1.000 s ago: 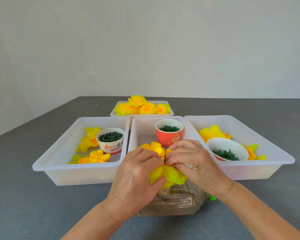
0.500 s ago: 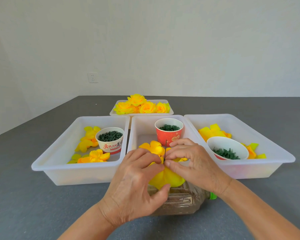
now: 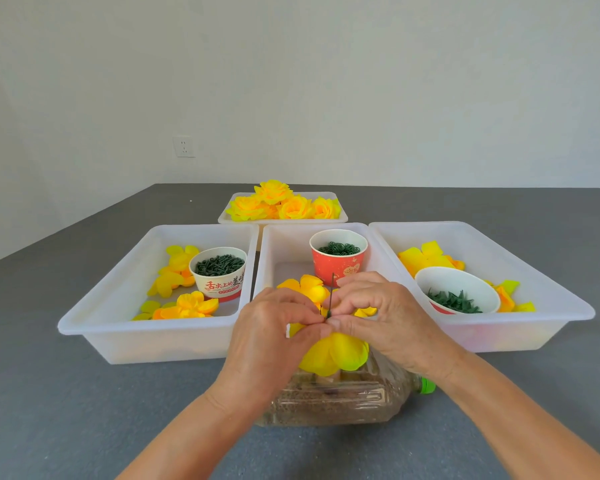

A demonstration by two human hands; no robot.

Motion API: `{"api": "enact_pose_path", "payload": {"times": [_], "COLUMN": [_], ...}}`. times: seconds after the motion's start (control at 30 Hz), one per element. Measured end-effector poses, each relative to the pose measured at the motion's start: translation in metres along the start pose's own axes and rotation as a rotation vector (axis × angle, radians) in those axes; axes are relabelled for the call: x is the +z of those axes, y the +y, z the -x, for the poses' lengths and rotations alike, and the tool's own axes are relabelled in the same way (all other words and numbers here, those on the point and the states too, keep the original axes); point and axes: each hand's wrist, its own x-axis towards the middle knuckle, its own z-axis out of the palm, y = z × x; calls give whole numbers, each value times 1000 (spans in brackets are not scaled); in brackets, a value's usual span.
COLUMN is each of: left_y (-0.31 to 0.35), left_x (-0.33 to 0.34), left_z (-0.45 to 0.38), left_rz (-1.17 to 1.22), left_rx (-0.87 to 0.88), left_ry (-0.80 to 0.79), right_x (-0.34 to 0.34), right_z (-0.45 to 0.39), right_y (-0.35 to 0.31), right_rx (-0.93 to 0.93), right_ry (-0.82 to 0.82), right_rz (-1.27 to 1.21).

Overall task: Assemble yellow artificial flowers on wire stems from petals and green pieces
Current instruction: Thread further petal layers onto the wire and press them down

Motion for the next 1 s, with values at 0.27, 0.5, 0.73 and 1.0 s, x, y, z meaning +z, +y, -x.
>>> {"api": "enact_pose_path", "payload": {"times": [0.27, 0.5, 0.73, 1.0], "left_y": [1, 4, 5, 0], "left_x": [-5, -8, -3, 4], "left_z": [-10, -11, -6, -5], "left_rz": [-152, -106, 45, 284], "left_rx": [138, 92, -77, -187], "left_ry": [-130, -148, -34, -49], "right_x": [7, 6, 1, 5], "right_z": [1, 5, 7, 8], "right_y": [8, 6, -3, 5], "right_rx": [2, 97, 59, 111], "right_ry": [-2, -22, 22, 94], "right_rz": [-86, -201, -161, -268]}}
